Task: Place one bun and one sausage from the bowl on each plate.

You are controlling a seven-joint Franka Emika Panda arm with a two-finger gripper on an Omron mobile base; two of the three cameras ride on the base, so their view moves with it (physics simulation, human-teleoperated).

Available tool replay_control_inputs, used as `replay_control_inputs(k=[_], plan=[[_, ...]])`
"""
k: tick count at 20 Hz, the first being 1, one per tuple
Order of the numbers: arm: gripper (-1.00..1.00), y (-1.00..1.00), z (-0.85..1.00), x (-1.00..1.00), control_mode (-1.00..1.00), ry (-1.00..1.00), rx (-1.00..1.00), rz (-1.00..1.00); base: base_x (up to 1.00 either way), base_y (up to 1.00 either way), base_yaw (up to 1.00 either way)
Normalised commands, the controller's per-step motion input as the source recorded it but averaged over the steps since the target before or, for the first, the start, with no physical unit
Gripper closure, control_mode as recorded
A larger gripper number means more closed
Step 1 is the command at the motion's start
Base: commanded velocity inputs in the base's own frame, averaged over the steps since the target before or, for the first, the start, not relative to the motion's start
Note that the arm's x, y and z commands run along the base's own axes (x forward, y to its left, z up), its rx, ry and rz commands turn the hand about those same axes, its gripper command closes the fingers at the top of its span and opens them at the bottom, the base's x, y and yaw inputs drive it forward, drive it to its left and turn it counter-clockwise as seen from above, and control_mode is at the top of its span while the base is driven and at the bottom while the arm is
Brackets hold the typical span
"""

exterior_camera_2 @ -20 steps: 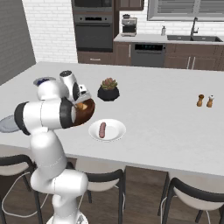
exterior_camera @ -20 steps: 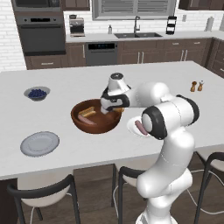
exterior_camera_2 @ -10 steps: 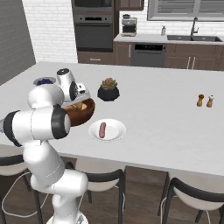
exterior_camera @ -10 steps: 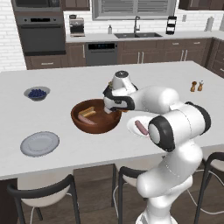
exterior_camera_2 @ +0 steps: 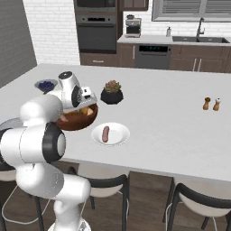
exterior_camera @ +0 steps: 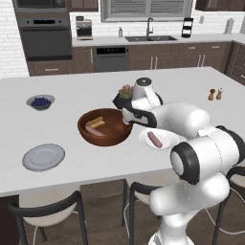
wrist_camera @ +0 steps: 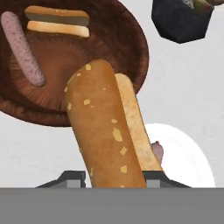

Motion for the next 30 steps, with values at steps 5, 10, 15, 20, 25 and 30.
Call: replay_control_inputs(k=[5, 10, 15, 20, 25, 30], plan=[[1.00, -0.98, 0.02, 0.00, -1.00, 0.06, 0.06, -0.23, 0.00, 0.00, 0.00], [1.00, -0.81, 0.05, -0.06, -1.00, 0.22, 0.12, -0.28, 0.00, 0.00, 0.00], [1.00, -0.45, -0.08, -0.06, -1.00, 0.20, 0.03, -0.16, 0.00, 0.00, 0.00], [1.00, -0.02, -0.42, -0.16, -1.00, 0.01, 0.00, -0.02, 0.00, 0.00, 0.00], [1.00, 0.00, -0.52, -0.05, -1.00, 0.00, 0.03, 0.00, 0.00, 0.00, 0.00], [1.00, -0.18, -0.33, 0.05, -1.00, 0.00, 0.09, 0.00, 0.00, 0.00, 0.00]])
